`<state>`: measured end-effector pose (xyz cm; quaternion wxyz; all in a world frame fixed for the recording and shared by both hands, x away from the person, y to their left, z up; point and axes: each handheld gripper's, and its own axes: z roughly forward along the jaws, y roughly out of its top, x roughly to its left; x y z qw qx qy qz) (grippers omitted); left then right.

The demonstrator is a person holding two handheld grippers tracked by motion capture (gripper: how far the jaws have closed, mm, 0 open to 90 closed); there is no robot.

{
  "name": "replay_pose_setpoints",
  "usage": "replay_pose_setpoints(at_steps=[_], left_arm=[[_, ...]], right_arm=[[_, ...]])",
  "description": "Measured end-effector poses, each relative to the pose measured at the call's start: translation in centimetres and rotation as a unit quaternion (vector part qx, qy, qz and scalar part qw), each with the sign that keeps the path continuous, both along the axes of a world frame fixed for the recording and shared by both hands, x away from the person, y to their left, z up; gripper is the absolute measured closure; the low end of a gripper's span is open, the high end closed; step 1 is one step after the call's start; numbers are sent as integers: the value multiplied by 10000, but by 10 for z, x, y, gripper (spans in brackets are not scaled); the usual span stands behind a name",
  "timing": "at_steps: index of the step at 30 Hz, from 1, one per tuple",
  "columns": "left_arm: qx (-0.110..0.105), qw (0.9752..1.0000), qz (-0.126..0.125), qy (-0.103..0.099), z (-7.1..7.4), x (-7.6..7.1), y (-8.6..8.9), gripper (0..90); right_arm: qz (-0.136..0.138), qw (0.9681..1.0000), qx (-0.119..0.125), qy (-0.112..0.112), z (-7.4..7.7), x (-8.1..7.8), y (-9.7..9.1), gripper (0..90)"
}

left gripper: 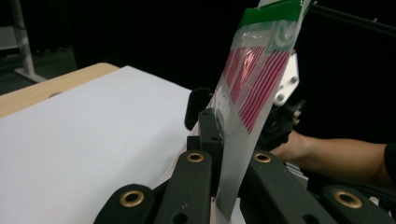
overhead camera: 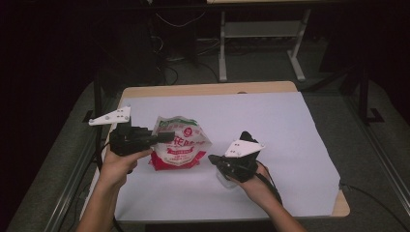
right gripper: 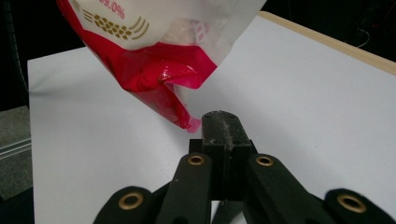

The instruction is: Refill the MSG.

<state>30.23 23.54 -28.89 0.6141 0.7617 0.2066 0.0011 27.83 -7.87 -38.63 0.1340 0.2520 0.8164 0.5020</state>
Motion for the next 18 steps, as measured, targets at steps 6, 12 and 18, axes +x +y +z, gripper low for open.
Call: replay_pose_setpoints(at_steps=[6,12,18], left_arm=[[-54,10000,-24,-77,12,-5,-5,900],[-117,9999,-65,-71,18,-4,-10,900],[-77,10000,-17,-49,21,-4,-14,900]], right_arm=[[29,10000,19,-47,-1,-1,10,900],[25,9999,15,-144,-2,-2,21,900],[-19,9996,26,-285,-4,-7,28,900]])
